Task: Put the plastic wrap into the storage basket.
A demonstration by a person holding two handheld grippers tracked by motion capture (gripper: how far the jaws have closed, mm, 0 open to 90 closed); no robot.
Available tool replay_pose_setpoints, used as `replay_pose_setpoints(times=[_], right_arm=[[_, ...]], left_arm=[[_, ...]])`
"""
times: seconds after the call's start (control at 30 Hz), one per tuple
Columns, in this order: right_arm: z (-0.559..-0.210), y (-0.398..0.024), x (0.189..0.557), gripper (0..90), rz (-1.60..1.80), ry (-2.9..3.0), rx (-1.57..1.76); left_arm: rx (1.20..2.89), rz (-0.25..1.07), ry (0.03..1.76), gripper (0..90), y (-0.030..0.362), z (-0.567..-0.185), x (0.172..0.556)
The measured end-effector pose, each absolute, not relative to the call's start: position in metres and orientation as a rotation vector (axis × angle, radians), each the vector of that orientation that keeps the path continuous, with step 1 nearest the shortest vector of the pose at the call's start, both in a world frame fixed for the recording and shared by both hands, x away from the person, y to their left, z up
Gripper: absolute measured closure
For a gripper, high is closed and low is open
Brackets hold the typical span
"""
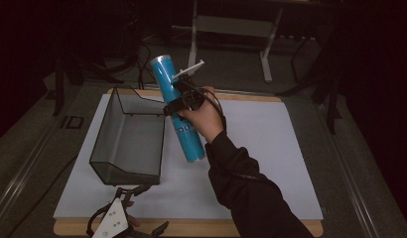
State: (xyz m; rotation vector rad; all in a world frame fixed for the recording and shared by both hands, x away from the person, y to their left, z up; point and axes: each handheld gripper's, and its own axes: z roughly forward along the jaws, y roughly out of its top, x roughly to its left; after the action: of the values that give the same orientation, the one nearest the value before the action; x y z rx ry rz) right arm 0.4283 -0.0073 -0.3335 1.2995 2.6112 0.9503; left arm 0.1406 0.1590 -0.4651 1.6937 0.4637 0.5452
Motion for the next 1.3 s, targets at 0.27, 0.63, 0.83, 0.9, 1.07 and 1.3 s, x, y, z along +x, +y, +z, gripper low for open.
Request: replay_pose_setpoints(times=[0.27,0.63,0.83,0.9,1.07,1.3], right_arm=[[-0.329,0.019,0.424,31.5,1.008,2.603,1.27],[-0.337,0.067,0.418,31.5,1.121,2.602,1.273],[-0.346,0.085,0.418,31.5,1.171,2.55,1.306],[-0.35,0.089,0.419,31.5,1.172,2.538,1.303],[-0.362,0.097,0.424,31.5,1.185,2.503,1.35],[-0.387,0.102,0.43,31.5,1.161,2.497,1.436]], left_arm=[[1.692,0.544,0.463,0.5,0.16,-0.465,0.14],[1.68,0.56,0.469,0.5,0.162,-0.464,0.137],[1.68,0.566,0.48,0.5,0.164,-0.464,0.136],[1.678,0.57,0.485,0.5,0.165,-0.464,0.136],[1.67,0.574,0.492,0.5,0.167,-0.464,0.135],[1.668,0.575,0.493,0.5,0.168,-0.464,0.136]])
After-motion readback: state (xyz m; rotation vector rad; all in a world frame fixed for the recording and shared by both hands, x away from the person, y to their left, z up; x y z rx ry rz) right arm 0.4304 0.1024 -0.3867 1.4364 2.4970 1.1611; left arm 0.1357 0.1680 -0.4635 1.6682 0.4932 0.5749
